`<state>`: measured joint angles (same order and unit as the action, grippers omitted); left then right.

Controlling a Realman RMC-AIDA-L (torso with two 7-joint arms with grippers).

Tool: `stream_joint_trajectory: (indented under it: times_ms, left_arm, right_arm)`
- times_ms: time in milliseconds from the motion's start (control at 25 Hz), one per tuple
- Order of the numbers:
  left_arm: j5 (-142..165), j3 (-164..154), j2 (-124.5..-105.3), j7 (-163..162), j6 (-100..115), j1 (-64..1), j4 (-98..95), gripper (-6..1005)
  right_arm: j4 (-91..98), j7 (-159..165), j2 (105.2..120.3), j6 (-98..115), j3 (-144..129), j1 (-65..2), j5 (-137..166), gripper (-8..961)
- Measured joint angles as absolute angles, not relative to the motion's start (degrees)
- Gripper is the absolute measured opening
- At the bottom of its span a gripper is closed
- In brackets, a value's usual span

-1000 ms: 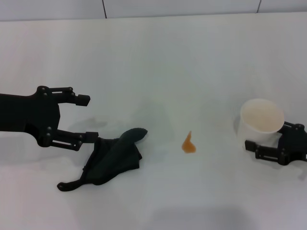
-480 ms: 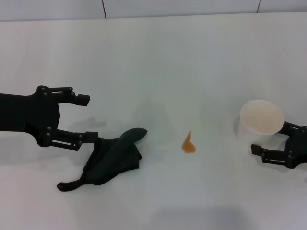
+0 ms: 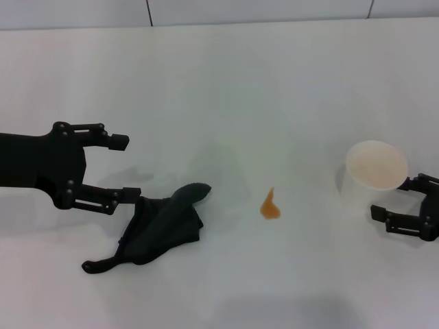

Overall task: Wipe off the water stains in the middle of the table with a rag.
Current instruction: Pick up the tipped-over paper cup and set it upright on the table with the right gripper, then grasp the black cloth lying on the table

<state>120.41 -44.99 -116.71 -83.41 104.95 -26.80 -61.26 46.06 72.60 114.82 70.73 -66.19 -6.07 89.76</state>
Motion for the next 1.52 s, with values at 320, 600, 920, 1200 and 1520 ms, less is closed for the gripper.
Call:
stream_joint_trajectory:
  times_ms: [320, 600, 920, 1200, 1520]
  left_arm:
    - [120.32, -45.0, -116.72, -83.36, 104.94, -26.74, -61.31, 890]
    - [120.22, -44.98, -116.71, -83.09, 104.94, -26.61, -61.35, 891]
    - [120.22, -45.0, -116.71, -83.31, 104.94, -26.64, -61.35, 892]
    - [120.43, -45.0, -116.77, -83.36, 104.92, -26.84, -61.35, 891]
    - [120.62, -45.0, -117.04, -83.4, 104.82, -26.94, -61.35, 891]
  right_arm:
    - [50.67, 73.7, 114.95, 73.02, -66.09, -2.7, 89.74, 843]
    - [58.58, 74.58, 115.38, 79.71, -63.71, 2.38, 88.75, 842]
    - [63.7, 75.7, 115.59, 86.72, -63.22, 4.4, 85.62, 841]
    - [67.51, 75.67, 115.59, 91.45, -63.73, 3.59, 82.44, 841]
    - [70.5, 77.48, 115.4, 90.96, -64.72, -0.6, 83.35, 839]
